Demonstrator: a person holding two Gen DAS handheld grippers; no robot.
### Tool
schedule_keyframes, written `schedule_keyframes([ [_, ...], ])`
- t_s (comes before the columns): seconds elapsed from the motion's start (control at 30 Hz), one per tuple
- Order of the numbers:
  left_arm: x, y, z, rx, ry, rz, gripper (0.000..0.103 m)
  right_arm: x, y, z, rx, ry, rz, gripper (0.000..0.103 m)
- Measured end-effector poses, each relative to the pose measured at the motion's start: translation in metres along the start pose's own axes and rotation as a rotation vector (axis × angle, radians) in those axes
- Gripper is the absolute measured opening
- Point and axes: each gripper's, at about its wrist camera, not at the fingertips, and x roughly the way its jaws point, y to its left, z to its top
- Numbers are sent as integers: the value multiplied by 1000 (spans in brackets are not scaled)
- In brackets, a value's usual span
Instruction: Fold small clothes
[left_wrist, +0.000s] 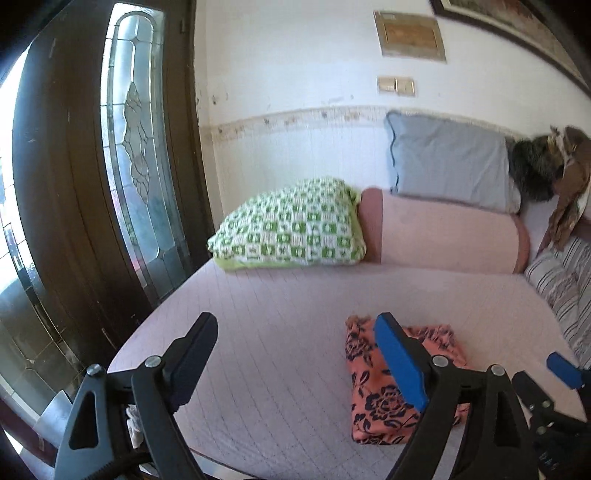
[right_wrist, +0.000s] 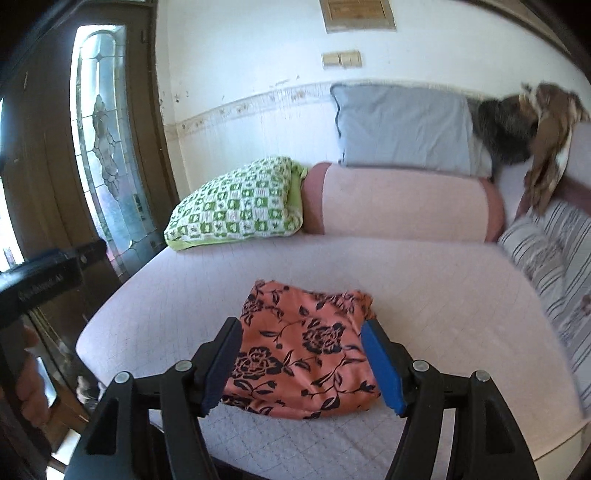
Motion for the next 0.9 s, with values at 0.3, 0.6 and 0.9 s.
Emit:
schedule_keyframes([
  [0.3, -41, 12, 20, 4, -75, 20, 87, -33, 13, 23, 6, -50, -5, 72],
  [0.6, -68, 14, 30, 5, -104, -15, 90, -56, 17, 33, -7, -86, -8, 73],
  [0.9, -79, 4, 32, 54, -128, -23, 90, -61, 15, 34, -8, -87, -39, 73],
])
